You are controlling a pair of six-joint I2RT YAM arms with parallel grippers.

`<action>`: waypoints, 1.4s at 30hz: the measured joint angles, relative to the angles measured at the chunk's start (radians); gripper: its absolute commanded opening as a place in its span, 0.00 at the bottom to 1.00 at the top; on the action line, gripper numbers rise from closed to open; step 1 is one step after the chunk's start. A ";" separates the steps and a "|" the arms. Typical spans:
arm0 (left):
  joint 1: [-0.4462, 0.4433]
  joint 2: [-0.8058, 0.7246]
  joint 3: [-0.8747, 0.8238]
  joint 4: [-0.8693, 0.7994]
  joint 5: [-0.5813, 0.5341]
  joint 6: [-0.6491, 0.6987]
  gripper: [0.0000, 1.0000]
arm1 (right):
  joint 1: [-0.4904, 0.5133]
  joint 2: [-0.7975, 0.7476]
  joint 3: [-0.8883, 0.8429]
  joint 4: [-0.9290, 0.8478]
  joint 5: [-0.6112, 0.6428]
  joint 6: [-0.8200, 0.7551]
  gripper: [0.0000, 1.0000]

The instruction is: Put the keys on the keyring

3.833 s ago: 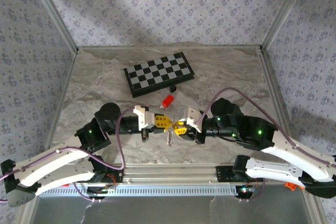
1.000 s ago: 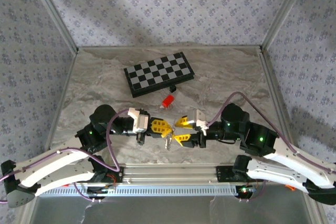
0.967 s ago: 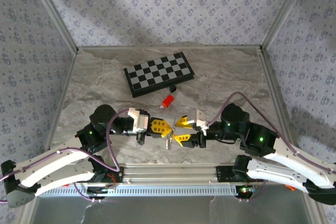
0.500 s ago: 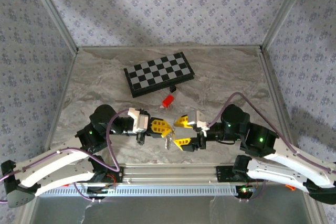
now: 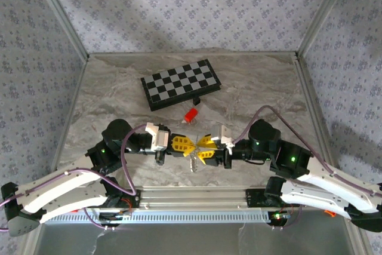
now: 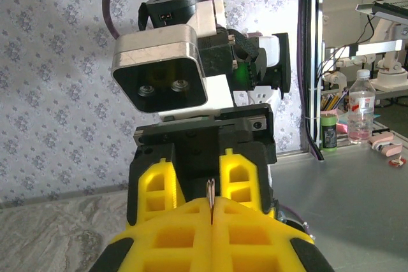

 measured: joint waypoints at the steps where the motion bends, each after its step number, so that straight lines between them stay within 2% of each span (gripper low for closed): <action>1: 0.000 0.000 0.000 0.000 0.000 0.000 0.00 | 0.000 0.000 -0.001 0.003 0.003 0.000 0.21; 7: 0.000 0.000 0.000 -0.014 -0.004 0.002 0.00 | 0.000 -0.006 -0.001 0.009 0.016 -0.003 0.04; 10: 0.000 0.000 0.000 -0.035 -0.008 0.009 0.00 | 0.000 -0.016 -0.001 0.009 0.023 -0.003 0.00; 23: 0.000 0.000 0.002 -0.117 -0.059 0.051 0.00 | 0.000 -0.036 -0.001 -0.001 0.048 -0.005 0.00; 37: -0.001 0.003 0.009 -0.241 -0.148 0.085 0.00 | 0.002 -0.033 0.010 -0.084 0.180 -0.023 0.00; 39: -0.001 0.009 0.009 -0.253 -0.164 0.088 0.09 | 0.002 -0.022 0.014 -0.101 0.199 -0.023 0.00; 41: -0.001 0.019 0.009 -0.264 -0.188 0.089 0.27 | -0.005 -0.011 0.022 -0.116 0.222 -0.023 0.00; 42: -0.001 0.023 0.008 -0.267 -0.201 0.086 0.34 | -0.011 -0.004 0.029 -0.127 0.232 -0.022 0.00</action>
